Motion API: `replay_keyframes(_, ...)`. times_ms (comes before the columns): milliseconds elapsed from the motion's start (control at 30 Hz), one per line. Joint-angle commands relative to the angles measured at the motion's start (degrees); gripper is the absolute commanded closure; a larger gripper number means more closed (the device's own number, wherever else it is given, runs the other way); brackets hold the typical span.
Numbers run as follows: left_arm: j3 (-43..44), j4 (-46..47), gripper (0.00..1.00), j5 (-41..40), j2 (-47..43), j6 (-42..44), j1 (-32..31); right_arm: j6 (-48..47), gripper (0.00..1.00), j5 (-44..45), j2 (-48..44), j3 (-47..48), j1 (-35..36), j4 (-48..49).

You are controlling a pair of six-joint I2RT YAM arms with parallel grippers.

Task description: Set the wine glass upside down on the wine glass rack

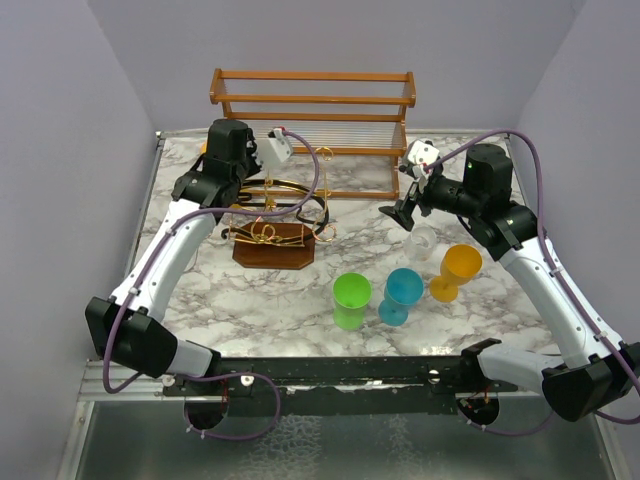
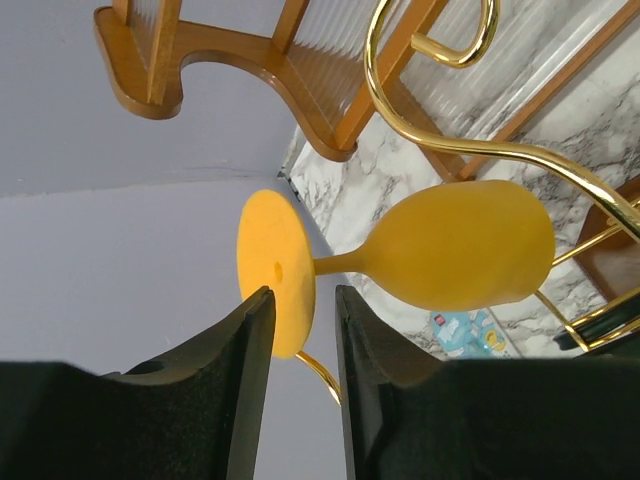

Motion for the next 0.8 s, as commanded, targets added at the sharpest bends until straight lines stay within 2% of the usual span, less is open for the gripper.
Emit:
replay_keyframes(0,2.99,-1.51,0.63,3.84,-3.33,-6.01,-0.27,-0.34,0.01,-1.17,-0.21,-0.49,0.08,1.03)
replay_keyframes(200,5.53,-3.35,0.54,6.39,-3.24,-16.77,0.68,-0.3,0.01,-1.26,-0.21,-0.41,0.12,1.04)
replay_keyframes(467,10.28,-5.07,0.45,19.59,-1.26,-35.19,9.82,-0.26,0.0,-1.34,-0.15,-0.46,0.12,0.99)
replay_keyframes(600,10.07,-3.63,0.39,23.06,-1.05,-40.91,12.96,-0.31,0.0,-1.37,-0.05,-0.5,0.12,1.05)
replay_keyframes(767,10.38,-3.32,0.15,26.09,0.09,-44.22,14.91,-0.4,0.01,-1.32,0.05,-0.59,0.12,1.07)
